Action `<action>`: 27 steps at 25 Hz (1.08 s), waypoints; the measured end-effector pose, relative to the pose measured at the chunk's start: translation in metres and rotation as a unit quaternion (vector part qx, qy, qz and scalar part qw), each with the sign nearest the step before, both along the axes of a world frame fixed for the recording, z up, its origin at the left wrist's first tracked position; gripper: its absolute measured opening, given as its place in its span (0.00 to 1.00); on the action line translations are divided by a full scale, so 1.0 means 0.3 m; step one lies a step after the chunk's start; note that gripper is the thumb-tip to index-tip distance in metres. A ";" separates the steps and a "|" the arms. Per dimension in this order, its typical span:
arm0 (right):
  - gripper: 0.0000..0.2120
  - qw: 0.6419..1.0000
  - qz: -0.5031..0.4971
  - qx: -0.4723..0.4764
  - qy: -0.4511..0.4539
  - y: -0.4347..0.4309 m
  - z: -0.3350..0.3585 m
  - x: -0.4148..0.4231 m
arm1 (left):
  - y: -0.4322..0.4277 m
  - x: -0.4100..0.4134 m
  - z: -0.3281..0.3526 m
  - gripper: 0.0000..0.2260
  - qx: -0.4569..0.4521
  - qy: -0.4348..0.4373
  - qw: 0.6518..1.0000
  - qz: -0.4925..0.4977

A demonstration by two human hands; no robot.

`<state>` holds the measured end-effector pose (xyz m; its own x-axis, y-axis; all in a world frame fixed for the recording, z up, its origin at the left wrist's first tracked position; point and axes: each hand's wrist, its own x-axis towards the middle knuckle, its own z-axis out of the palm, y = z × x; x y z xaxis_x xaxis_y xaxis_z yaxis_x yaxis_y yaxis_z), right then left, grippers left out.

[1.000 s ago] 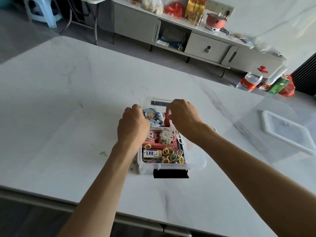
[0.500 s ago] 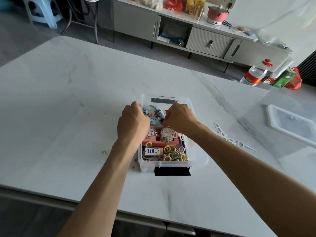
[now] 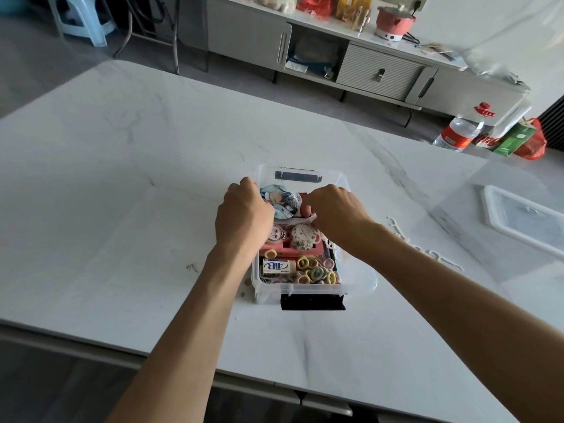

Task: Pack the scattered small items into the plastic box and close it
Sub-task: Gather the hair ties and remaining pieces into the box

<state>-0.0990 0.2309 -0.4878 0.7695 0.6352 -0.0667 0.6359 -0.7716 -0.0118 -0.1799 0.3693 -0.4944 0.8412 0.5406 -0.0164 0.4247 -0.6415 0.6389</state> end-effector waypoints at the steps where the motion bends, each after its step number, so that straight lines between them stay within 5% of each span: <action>1: 0.09 1.000 0.011 -0.014 -0.013 0.003 -0.003 -0.002 | 0.000 0.000 -0.001 0.14 0.000 0.000 1.000 0.001; 15: 0.16 0.988 0.064 -0.108 -0.091 -0.027 0.131 -0.076 | 0.001 0.002 -0.004 0.15 -0.009 -0.005 1.000 0.005; 20: 0.07 0.988 -0.142 0.059 -0.008 -0.018 0.161 -0.018 | -0.007 0.004 -0.007 0.15 0.000 -0.004 1.000 0.000; 24: 0.05 0.982 -0.159 0.092 0.033 -0.027 0.128 0.039 | -0.003 0.004 -0.005 0.15 -0.010 -0.010 1.000 0.004; 27: 0.07 0.971 -0.162 0.176 -0.018 -0.109 0.126 0.077 | -0.009 0.008 -0.004 0.13 -0.002 -0.007 1.000 0.003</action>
<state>-0.0759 0.1981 -0.4499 0.9306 0.3380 0.1405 0.3652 -0.8835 -0.2935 -0.1777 0.3665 -0.4957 0.8381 0.5455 -0.0059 0.4189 -0.6365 0.6476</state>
